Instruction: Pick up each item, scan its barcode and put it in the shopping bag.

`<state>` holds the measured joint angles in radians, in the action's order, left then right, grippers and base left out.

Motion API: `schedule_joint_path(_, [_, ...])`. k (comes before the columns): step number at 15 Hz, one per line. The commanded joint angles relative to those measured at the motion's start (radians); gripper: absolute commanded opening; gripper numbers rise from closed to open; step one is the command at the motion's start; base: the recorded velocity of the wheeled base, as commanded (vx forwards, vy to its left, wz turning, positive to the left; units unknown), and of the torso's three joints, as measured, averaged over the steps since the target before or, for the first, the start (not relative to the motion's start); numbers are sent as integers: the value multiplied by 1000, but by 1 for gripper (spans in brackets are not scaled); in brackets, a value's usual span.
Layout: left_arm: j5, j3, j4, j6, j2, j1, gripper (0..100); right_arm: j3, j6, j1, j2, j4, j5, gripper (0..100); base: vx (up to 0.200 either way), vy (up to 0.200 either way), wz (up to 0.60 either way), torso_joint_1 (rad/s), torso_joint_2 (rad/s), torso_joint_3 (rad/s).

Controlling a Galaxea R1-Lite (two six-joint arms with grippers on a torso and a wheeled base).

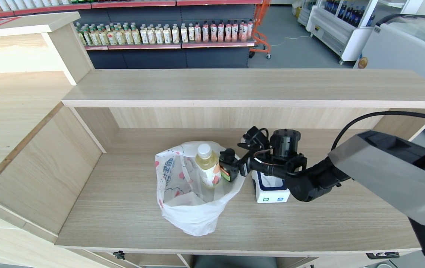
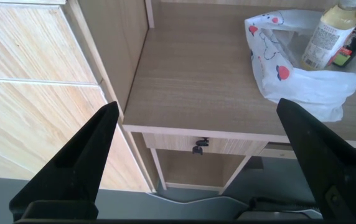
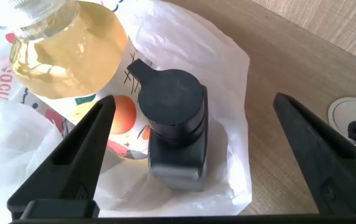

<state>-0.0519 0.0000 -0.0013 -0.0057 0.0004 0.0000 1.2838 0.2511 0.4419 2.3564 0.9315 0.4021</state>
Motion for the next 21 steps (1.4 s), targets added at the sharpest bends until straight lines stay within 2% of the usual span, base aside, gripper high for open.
schedule_joint_path(1, [0, 0, 0, 0, 0, 0, 100, -20, 2, -3, -46, 1, 0, 100, 0, 0, 0, 0, 0, 0])
schedule_joint_path(5, [0, 0, 0, 0, 0, 0, 100, -92, -4, -14, -149, 1, -3, 100, 0, 0, 0, 0, 0, 0])
schedule_joint_path(8, [0, 0, 0, 0, 0, 0, 100, -173, -76, -32, -304, -8, -75, 100, 0, 0, 0, 0, 0, 0])
schedule_joint_path(11, [0, 0, 0, 0, 0, 0, 100, -301, -81, -101, -434, -8, -112, 100, 0, 0, 0, 0, 0, 0])
schedule_joint_path(15, [0, 0, 0, 0, 0, 0, 100, -632, -72, -190, -790, -39, -445, 100, 0, 0, 0, 0, 0, 0])
schedule_joint_path(16, [0, 0, 0, 0, 0, 0, 100, -663, -73, -200, -822, -43, -460, 100, 0, 0, 0, 0, 0, 0])
schedule_joint_path(17, [0, 0, 0, 0, 0, 0, 100, -841, -72, -276, -1013, -69, -500, 100, 0, 0, 0, 0, 0, 0])
schedule_joint_path(19, [0, 0, 0, 0, 0, 0, 100, -1012, -73, -354, -1197, -105, -514, 100, 0, 0, 0, 0, 0, 0])
schedule_joint_path(21, [0, 0, 0, 0, 0, 0, 100, -1135, -79, -367, -1353, -158, -536, 100, 0, 0, 0, 0, 0, 0])
